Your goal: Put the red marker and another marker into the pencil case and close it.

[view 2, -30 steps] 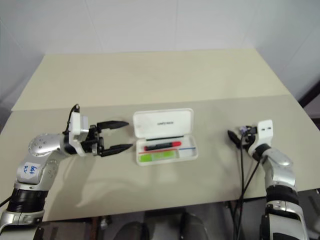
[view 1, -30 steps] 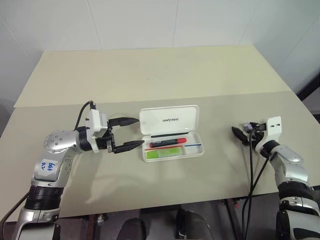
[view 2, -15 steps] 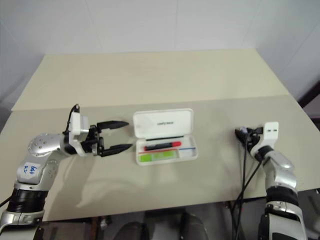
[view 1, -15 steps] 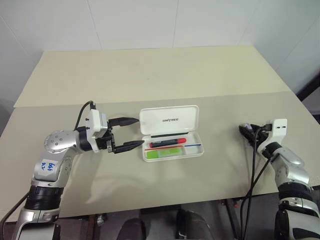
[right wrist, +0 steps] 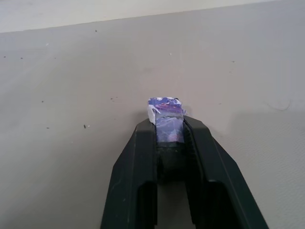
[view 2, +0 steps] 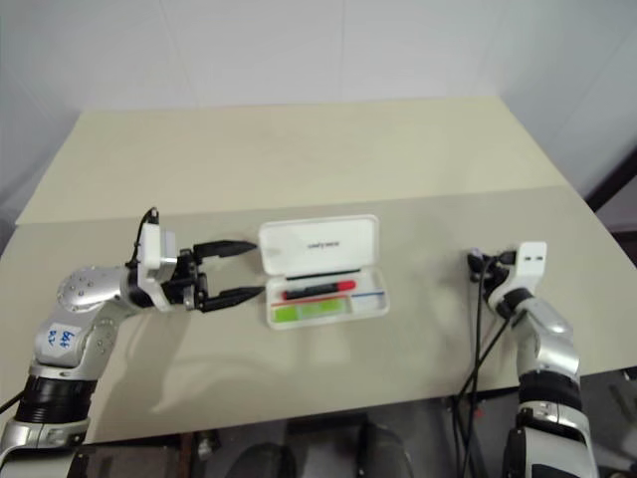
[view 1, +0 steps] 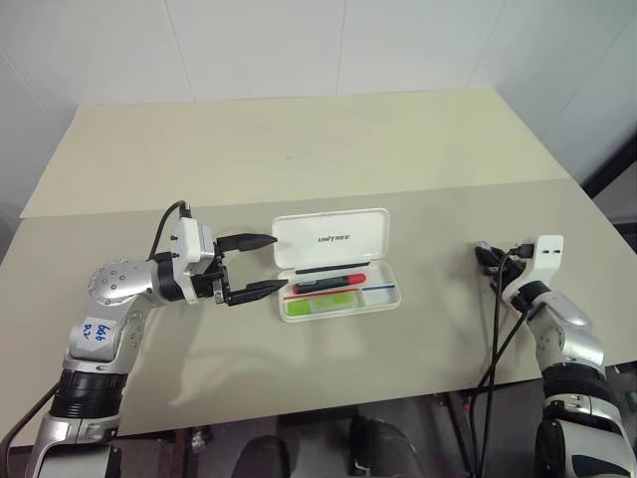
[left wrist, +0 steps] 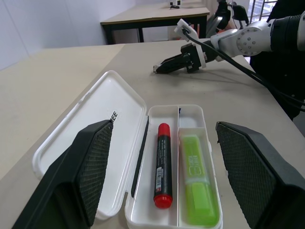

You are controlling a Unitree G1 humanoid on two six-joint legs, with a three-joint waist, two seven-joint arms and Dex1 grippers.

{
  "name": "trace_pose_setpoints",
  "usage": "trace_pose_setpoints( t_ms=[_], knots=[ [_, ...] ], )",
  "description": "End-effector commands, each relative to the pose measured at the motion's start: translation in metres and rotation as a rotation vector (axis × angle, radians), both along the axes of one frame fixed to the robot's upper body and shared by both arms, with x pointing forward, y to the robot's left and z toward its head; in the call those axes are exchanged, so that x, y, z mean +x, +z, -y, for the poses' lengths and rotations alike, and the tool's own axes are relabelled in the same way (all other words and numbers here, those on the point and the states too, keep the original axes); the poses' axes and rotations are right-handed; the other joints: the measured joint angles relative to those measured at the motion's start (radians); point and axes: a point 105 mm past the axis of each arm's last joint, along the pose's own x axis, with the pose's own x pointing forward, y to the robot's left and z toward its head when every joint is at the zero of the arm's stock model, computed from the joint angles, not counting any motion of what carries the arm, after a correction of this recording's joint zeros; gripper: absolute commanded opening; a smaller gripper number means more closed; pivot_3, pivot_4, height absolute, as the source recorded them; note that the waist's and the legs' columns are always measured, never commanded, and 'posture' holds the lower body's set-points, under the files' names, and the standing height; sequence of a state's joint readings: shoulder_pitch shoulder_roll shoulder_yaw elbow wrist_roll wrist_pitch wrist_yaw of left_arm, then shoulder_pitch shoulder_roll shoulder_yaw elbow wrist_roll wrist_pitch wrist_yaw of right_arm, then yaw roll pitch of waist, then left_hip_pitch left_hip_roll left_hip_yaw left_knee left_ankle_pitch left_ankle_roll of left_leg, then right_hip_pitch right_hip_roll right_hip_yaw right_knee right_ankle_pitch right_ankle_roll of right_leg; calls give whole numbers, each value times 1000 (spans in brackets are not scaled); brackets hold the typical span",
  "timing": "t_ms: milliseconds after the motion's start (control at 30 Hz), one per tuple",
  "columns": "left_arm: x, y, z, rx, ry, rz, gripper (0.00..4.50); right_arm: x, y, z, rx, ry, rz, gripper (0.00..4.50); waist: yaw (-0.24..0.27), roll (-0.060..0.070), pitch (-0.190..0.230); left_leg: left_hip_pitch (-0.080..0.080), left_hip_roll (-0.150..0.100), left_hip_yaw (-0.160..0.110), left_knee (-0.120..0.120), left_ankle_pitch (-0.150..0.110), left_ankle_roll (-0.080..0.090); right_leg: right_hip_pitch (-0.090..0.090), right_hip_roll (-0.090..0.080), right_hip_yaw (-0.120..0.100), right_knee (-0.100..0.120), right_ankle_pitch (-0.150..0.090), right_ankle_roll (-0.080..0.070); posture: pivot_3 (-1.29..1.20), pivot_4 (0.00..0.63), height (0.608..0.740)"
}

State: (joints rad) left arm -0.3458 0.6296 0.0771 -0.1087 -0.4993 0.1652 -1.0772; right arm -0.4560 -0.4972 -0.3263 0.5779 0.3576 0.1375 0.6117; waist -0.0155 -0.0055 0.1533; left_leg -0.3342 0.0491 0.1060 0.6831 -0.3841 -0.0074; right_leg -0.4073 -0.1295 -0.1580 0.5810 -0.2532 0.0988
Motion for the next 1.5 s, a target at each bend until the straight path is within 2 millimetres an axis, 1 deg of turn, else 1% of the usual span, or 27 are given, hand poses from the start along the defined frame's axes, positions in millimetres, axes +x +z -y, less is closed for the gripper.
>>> trace_pose_setpoints(
  t_ms=[33,133,200,233,300,400,433,467,533,633,967,1200,1400,1433,1500],
  knots=[
    [-5,8,2,-12,-10,46,3688,2,34,-24,-40,122,125,389,-3,1,0,0,0,0,0,0,0,0,0,0,0,0,0,0,150,740],
    [-5,7,1,-14,-5,43,3688,1,43,-42,-108,203,162,389,-5,1,0,0,0,0,0,0,0,0,0,0,0,0,0,0,150,740],
    [-6,7,0,-16,-1,42,3688,-4,52,-67,-174,339,202,389,-2,1,0,-1,0,-1,0,0,0,0,0,-1,1,0,0,0,150,740],
    [-6,7,0,-17,2,41,3688,-6,60,-77,-202,387,247,389,-2,1,1,-1,-1,-1,0,0,0,0,-1,-1,1,0,0,0,150,740],
    [-6,6,-1,-17,6,41,3688,-9,67,-87,-217,443,283,389,-2,1,1,-1,-1,-1,-1,0,0,-1,-1,-1,0,0,0,0,150,740],
    [-7,5,-2,-20,13,39,3688,-26,66,-114,-336,661,316,389,4,1,1,-1,-1,-2,-1,0,0,-1,0,-1,0,0,0,0,150,740],
    [-8,5,-2,-21,15,38,3688,-32,63,-121,-363,727,312,389,6,1,1,-1,-1,-2,-1,0,0,-1,0,-1,1,0,0,0,150,740],
    [-8,5,-2,-22,16,37,3688,-36,60,-124,-374,763,307,389,9,1,1,-1,-1,-1,-1,0,0,-1,0,-1,0,0,0,0,150,740],
    [-10,4,-1,-25,20,35,3688,-46,48,-134,-413,899,262,389,14,1,0,-1,-1,-2,0,0,0,0,0,-1,0,0,0,0,150,740],
    [-12,3,-1,-27,25,33,3688,-51,39,-136,-437,992,216,389,14,1,0,-1,-1,-1,0,0,0,0,-1,-1,0,0,0,0,150,740],
    [-20,1,-3,-26,54,24,3688,-50,23,-135,-511,1145,156,389,13,1,0,0,-1,-1,0,0,0,0,0,-1,1,0,0,0,150,740],
    [-21,3,-5,-20,68,25,3688,-43,15,-141,-525,1185,145,389,12,0,0,0,-1,-1,1,0,0,0,0,-1,1,0,0,0,150,740],
    [-22,6,-9,-14,84,28,3688,-44,9,-135,-533,1201,115,389,12,0,0,0,-1,-1,1,0,0,0,0,-1,1,0,0,0,150,740],
    [-23,6,-10,-13,86,28,3688,-44,9,-134,-534,1199,114,1129,13,0,0,0,-1,-1,1,0,0,0,0,-1,1,0,0,0,150,740],
    [-22,6,-10,-12,86,28,3688,-45,9,-133,-526,1202,108,1700,12,1,1,0,-1,-1,1,0,0,0,-1,-1,1,0,0,0,150,740]
  ],
)
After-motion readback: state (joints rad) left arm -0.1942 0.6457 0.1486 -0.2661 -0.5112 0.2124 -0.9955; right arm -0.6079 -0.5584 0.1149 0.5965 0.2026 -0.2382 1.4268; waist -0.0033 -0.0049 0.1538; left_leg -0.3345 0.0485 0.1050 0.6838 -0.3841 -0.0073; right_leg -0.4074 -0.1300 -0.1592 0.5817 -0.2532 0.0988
